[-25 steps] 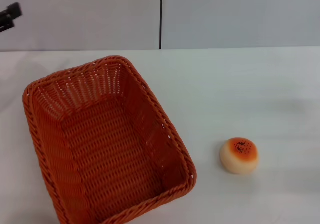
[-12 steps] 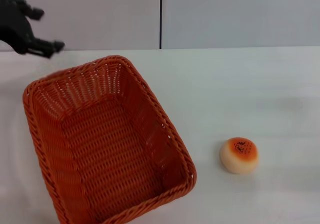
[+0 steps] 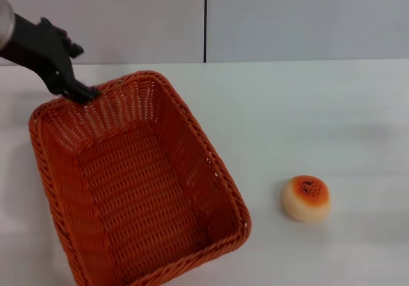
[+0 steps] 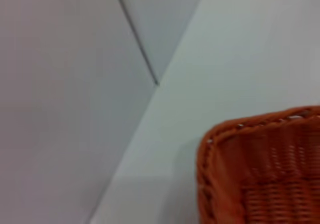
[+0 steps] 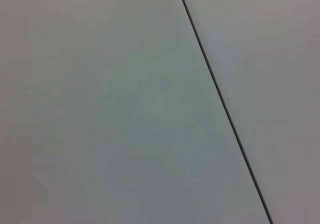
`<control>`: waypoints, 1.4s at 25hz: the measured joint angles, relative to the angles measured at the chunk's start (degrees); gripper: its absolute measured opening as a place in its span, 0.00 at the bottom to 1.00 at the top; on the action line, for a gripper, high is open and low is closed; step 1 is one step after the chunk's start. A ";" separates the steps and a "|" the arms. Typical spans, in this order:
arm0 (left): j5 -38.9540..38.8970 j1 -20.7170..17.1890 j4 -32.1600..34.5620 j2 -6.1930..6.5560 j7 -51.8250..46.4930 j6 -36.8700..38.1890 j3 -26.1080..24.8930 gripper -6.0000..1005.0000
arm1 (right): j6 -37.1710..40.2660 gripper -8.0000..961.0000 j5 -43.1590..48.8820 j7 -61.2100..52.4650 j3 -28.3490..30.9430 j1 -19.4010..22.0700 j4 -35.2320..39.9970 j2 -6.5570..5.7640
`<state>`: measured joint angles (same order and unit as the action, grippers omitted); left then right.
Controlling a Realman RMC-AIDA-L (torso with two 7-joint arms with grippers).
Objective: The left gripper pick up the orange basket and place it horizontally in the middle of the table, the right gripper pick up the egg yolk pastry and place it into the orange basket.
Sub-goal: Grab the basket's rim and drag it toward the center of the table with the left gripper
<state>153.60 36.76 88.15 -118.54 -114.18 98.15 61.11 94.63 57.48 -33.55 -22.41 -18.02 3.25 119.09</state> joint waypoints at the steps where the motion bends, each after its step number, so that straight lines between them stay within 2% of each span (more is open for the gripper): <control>1: 0.00 0.00 0.00 0.00 0.00 0.00 0.00 0.79 | 0.09 0.57 0.00 -0.01 0.01 -0.02 0.00 0.00; 2: 1.06 0.42 -1.57 -0.09 -2.04 0.00 3.27 0.79 | 0.22 0.57 0.00 -0.04 0.01 -0.04 0.00 0.00; 9: 3.90 0.17 -3.58 -0.29 -8.05 -4.21 10.21 0.79 | 0.40 0.57 0.00 -0.18 -0.25 -0.07 -0.01 0.01; 17: 3.71 -0.17 -4.99 -0.29 -9.15 -7.22 11.19 0.79 | 0.23 0.57 0.08 -0.15 -0.05 0.31 -0.01 0.00; 19: 4.62 0.26 -8.67 -0.29 -9.71 -10.09 13.18 0.78 | 0.23 0.57 0.08 -0.15 -0.04 0.39 -0.01 0.00; 22: 5.05 0.51 -9.77 -0.30 -10.07 -11.04 14.02 0.78 | 0.08 0.57 0.09 0.00 -0.03 0.42 -0.01 -0.05; 24: 6.64 1.24 -12.75 -0.29 -10.97 -13.84 15.98 0.78 | 0.00 0.57 0.12 0.12 -0.04 0.43 -0.01 -0.06; 32: 7.53 1.86 -16.02 -0.29 -11.70 -16.99 17.09 0.78 | -0.31 0.57 0.12 0.14 0.01 0.45 -0.09 -0.09; 35: 10.47 3.41 -18.42 -0.29 -11.80 -17.02 17.72 0.78 | -0.41 0.57 0.07 0.23 0.00 0.45 -0.09 -0.09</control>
<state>164.07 40.17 69.73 -118.82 -125.98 81.13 78.83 94.22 57.55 -33.32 -22.41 -17.58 3.16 119.00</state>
